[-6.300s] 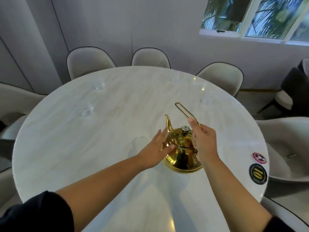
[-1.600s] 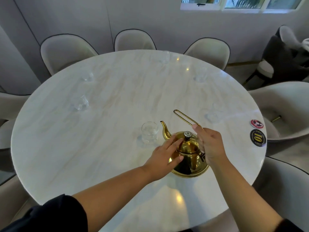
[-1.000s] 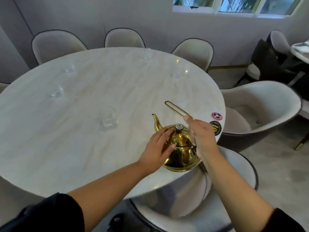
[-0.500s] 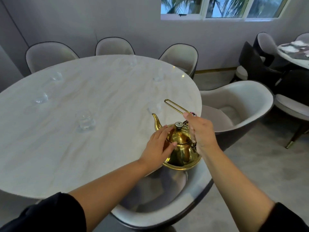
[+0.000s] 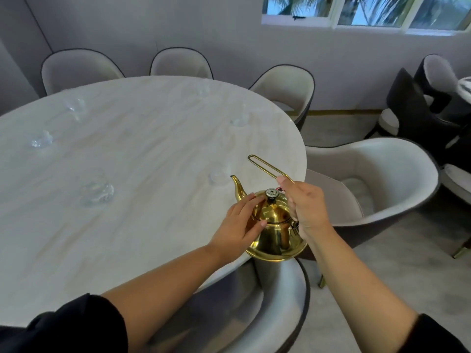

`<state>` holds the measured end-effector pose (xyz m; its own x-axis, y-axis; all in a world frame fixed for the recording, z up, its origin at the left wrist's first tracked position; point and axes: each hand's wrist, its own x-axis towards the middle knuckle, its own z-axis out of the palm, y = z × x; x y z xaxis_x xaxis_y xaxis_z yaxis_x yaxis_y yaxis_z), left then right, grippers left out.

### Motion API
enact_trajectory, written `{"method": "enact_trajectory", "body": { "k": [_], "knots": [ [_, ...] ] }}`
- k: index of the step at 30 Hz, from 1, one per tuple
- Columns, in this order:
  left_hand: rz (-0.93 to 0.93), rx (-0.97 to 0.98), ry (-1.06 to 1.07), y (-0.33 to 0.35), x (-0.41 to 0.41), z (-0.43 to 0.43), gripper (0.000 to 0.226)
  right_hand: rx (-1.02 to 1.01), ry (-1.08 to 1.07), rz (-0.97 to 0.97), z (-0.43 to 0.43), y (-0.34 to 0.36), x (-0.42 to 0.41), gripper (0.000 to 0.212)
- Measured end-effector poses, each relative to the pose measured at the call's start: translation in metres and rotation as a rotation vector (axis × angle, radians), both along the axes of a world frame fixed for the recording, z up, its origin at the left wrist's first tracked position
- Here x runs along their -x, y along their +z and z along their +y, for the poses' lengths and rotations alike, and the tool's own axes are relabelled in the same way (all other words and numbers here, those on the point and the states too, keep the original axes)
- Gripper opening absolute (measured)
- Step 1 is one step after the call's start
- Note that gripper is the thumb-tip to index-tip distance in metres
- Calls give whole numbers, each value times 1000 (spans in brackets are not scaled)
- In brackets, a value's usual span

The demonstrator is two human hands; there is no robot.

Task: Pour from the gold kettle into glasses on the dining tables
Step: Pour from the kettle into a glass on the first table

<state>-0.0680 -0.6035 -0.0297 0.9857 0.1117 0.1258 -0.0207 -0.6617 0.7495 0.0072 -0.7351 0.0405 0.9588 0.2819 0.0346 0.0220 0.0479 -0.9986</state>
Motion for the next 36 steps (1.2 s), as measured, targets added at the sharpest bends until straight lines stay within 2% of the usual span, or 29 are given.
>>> {"method": "enact_trajectory", "body": {
  "k": [3,9,21,36],
  "knots": [
    [58,8,-2,2,-19,0,54,22,35,-1,0,0,-23,65],
    [122,21,-9,9,-43,0,56,53,86,32,1,-1,-70,57],
    [196,21,116,18,-100,4,61,191,295,18,35,13,-159,55],
    [256,166,190,13,-132,29,65,421,463,-44,85,24,-201,46]
  ]
}}
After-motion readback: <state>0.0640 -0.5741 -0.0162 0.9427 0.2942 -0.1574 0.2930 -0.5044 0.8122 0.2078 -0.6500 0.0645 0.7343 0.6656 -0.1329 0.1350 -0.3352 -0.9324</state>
